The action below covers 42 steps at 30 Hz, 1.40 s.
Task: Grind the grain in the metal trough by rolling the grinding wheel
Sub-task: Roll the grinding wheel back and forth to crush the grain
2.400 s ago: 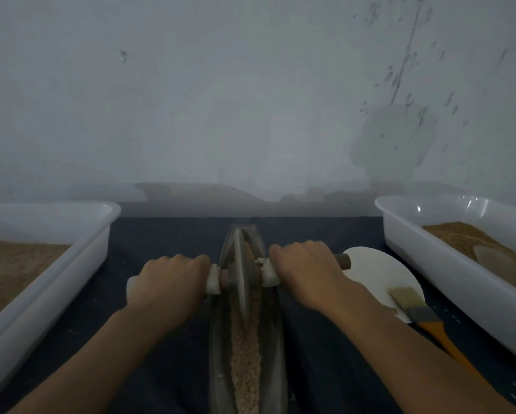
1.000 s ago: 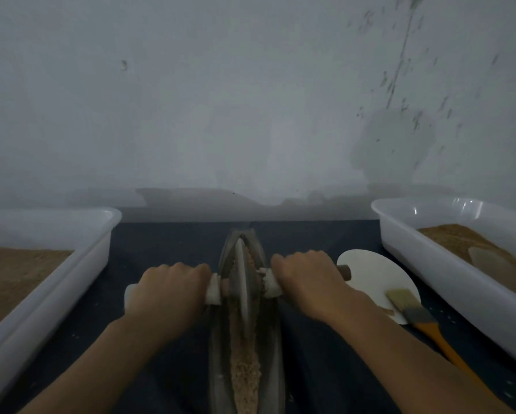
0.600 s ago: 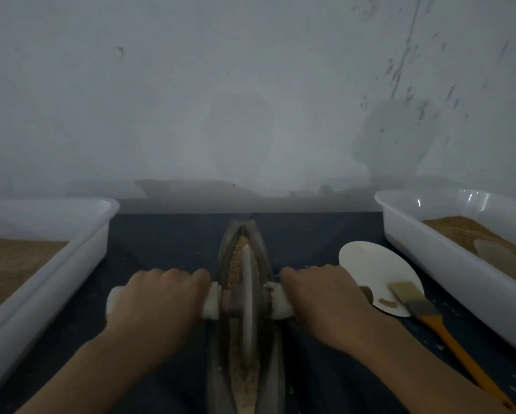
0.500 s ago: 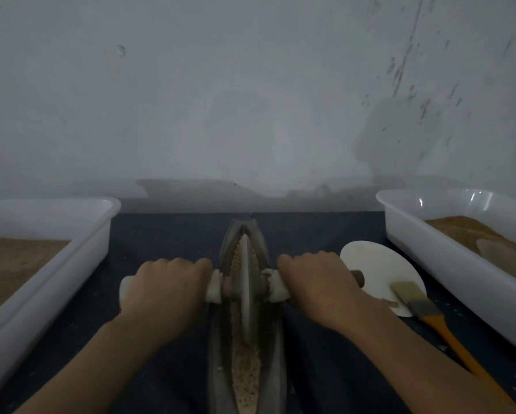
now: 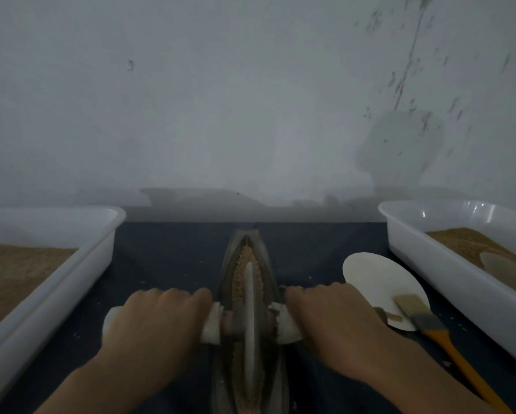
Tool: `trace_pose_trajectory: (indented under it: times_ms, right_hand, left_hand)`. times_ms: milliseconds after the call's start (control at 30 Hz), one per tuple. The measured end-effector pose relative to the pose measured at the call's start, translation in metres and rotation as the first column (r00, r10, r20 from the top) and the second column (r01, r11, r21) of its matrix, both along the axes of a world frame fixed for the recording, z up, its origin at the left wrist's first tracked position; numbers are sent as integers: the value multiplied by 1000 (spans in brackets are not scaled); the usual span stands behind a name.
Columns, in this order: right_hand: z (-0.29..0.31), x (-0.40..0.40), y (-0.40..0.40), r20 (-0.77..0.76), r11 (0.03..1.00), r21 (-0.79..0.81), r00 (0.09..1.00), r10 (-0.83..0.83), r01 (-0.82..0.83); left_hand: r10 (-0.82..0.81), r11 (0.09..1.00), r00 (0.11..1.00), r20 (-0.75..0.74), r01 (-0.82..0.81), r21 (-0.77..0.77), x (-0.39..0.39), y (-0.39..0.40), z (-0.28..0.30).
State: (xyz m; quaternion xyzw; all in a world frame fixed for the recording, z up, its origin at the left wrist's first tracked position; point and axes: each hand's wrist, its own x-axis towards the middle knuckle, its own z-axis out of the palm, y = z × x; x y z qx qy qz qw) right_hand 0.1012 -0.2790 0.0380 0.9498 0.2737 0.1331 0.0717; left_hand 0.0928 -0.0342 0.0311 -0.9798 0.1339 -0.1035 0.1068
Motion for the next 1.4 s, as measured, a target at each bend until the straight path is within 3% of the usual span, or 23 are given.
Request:
trace_pose_trajectory:
  times_ms: [133,367,600,767,900,1167,1400]
  right_hand:
    - [0,17,3,18,999,15,999,-41,40]
    - [-2,67,11,201,998,-37,979,-38,46]
    - [-1,23,3,32,999,-6,998,-53,53]
    - [3,-11,1,75,997,-55,996,-53,58]
    - [4,10,6,-21,996,-41,997,-77,76]
    - [0,66,12,136,998,-24,989,-51,55]
    - [8,9,8,-51,999,-9,998,-35,35]
  left_hand:
    - [19,1000,996,83,-19,0,15,-4,0]
    - [48,997,988,144,-39,-62,51,-5,-3]
    - [-8,999,1000,17,8,-41,13,-2,3]
    - [27,1000,1000,0,-27,-4,-15,0,1]
    - [20,999,998,65,-22,34,7,-4,1]
    - [15,996,991,133,-4,-84,53,-5,-2]
    - [28,993,997,-73,-36,-111,10,3,1]
